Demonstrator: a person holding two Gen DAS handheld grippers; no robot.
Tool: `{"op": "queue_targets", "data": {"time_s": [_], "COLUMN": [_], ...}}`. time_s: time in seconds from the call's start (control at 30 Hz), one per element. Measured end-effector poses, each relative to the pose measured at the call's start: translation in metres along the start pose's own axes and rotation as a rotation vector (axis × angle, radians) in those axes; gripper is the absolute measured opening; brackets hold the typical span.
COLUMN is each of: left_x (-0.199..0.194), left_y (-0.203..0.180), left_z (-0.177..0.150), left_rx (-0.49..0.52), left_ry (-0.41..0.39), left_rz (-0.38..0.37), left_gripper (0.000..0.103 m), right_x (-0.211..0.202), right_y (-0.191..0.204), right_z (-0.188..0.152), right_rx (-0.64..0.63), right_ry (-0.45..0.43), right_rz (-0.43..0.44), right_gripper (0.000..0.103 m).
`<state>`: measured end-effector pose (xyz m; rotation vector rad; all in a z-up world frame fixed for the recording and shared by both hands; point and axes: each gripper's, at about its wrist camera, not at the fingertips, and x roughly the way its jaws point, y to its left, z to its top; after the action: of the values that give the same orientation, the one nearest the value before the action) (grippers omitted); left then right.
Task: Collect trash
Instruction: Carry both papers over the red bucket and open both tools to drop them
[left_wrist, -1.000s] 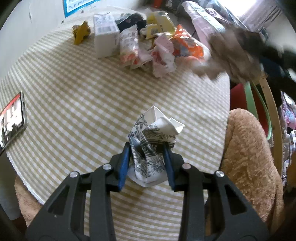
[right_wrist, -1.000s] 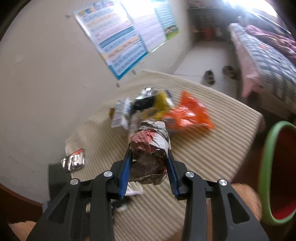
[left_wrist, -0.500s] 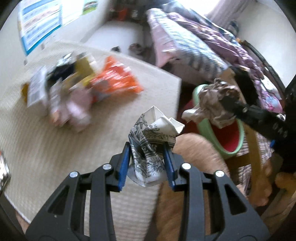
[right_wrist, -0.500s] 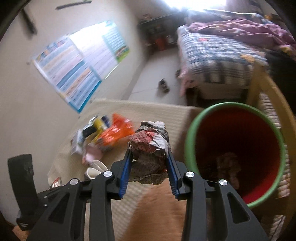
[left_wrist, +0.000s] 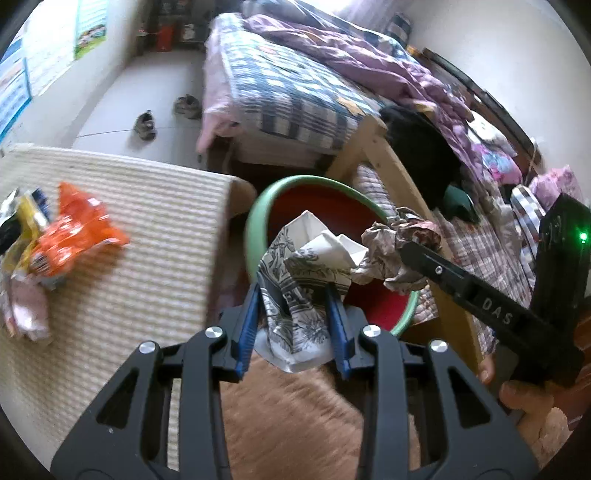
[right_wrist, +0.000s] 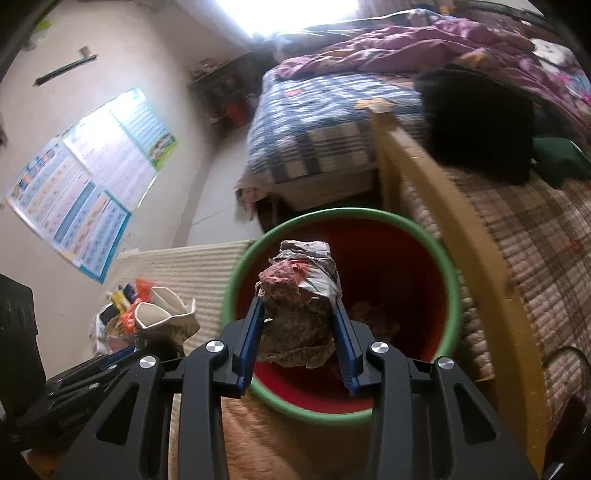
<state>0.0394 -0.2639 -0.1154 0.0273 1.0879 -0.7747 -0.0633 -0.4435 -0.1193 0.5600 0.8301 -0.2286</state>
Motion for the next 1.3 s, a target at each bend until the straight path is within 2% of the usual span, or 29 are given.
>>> {"op": "queue_targets", "data": {"time_s": [0.33, 0.37, 0.4, 0.47, 0.63, 0.77, 0.9, 1.03, 1.13, 1.23, 1.3], "left_x": [0.025, 0.025, 0.026, 0.023, 0.015, 0.002, -0.017, -0.044, -0.071, -0.088, -0.093], "left_y": [-0.032, -0.032, -0.030, -0.025, -0.009, 0.010, 0.047, 0.106, 0.171, 0.226, 0.256], "left_z": [0.004, 0.005, 0.005, 0.005, 0.003, -0.004, -0.015, -0.021, -0.028, -0.031, -0.034], "left_rx": [0.059, 0.055, 0.045, 0.023, -0.023, -0.040, -0.068, -0.170, -0.304, -0.408, -0.470], "left_ry": [0.038, 0.037, 0.036, 0.016, 0.005, -0.018, -0.040, -0.084, -0.127, -0.136, -0.127], "left_rz": [-0.024, -0.025, -0.025, -0.027, -0.009, 0.035, 0.132, 0.248, 0.384, 0.497, 0.542], "left_gripper": [0.034, 0.038, 0.051, 0.059, 0.059, 0.062, 0.065, 0.065, 0.065, 0.065, 0.065], "right_x": [-0.007, -0.006, -0.006, -0.007, -0.006, -0.002, 0.004, 0.012, 0.018, 0.024, 0.027], "right_y": [-0.028, -0.029, -0.030, -0.031, -0.027, -0.020, -0.007, 0.008, 0.021, 0.034, 0.041], "right_z": [0.000, 0.000, 0.000, -0.002, -0.001, -0.002, -0.006, -0.010, -0.013, -0.018, -0.019], "right_rx": [0.053, 0.059, 0.069, 0.088, 0.084, 0.072, 0.053, 0.022, -0.008, -0.035, -0.048], "right_ry": [-0.012, -0.011, -0.012, -0.016, -0.015, -0.002, 0.018, 0.043, 0.060, 0.077, 0.087], "right_rz": [-0.041, -0.045, -0.049, -0.042, -0.042, -0.034, -0.020, -0.003, 0.007, 0.015, 0.018], "right_gripper": [0.038, 0.040, 0.043, 0.049, 0.052, 0.053, 0.053, 0.054, 0.054, 0.054, 0.054]}}
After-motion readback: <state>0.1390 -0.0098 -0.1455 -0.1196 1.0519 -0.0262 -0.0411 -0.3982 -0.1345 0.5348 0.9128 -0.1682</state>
